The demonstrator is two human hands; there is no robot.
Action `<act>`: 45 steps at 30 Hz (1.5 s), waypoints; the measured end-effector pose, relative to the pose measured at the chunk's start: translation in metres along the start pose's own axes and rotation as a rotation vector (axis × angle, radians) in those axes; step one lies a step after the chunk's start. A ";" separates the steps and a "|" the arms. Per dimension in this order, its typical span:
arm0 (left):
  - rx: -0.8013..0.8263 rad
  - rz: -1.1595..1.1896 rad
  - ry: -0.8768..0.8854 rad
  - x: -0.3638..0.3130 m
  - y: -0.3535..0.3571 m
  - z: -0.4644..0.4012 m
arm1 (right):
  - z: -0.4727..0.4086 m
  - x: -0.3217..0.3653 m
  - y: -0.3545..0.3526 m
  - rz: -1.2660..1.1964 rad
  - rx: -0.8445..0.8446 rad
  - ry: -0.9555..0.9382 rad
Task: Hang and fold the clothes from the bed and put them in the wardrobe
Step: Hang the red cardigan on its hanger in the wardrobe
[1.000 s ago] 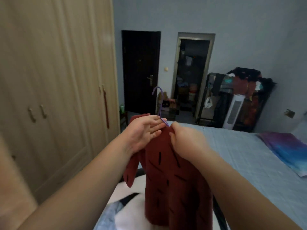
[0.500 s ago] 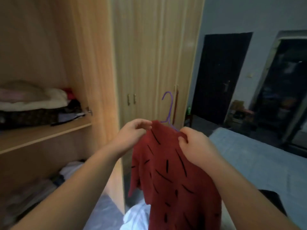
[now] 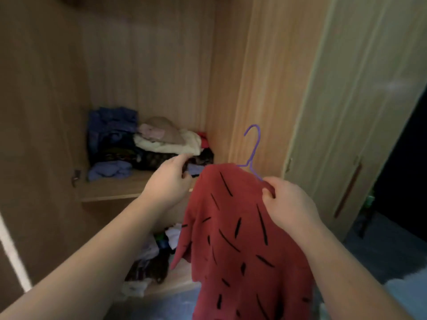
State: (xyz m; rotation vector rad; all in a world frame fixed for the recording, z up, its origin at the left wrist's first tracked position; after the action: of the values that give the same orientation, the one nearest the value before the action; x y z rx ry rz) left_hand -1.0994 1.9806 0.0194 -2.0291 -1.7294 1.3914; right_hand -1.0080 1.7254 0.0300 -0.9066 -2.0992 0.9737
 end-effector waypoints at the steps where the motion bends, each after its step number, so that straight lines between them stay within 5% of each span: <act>1: -0.017 -0.040 0.028 0.011 -0.007 -0.015 | -0.015 0.013 0.007 0.008 -0.018 -0.013; 10: -0.019 -0.325 0.203 0.077 -0.024 -0.124 | -0.147 0.087 0.079 0.164 -0.282 -0.133; 21: -0.239 -0.694 0.284 0.099 -0.002 -0.283 | -0.339 0.119 0.131 0.045 -0.287 -0.236; 29: -0.472 -0.774 0.275 0.087 -0.018 -0.414 | -0.505 0.142 0.120 -0.040 -0.376 -0.285; 45: -0.675 -0.782 0.433 0.136 -0.035 -0.655 | -0.732 0.169 0.109 -0.061 -0.529 -0.266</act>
State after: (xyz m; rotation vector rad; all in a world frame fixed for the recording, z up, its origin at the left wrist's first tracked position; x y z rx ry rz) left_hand -0.6782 2.3931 0.3365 -1.3768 -2.5262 0.1286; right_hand -0.5027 2.1832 0.3639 -0.9948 -2.6634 0.5305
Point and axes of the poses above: each hand's wrist, its own z-axis away from the middle knuckle, its own y-axis out of the palm, x = y × z, the point moved 2 cm from there along -z, towards the middle knuckle, and after that the axes turned 5 degrees about -x, right-handed, at the moved point
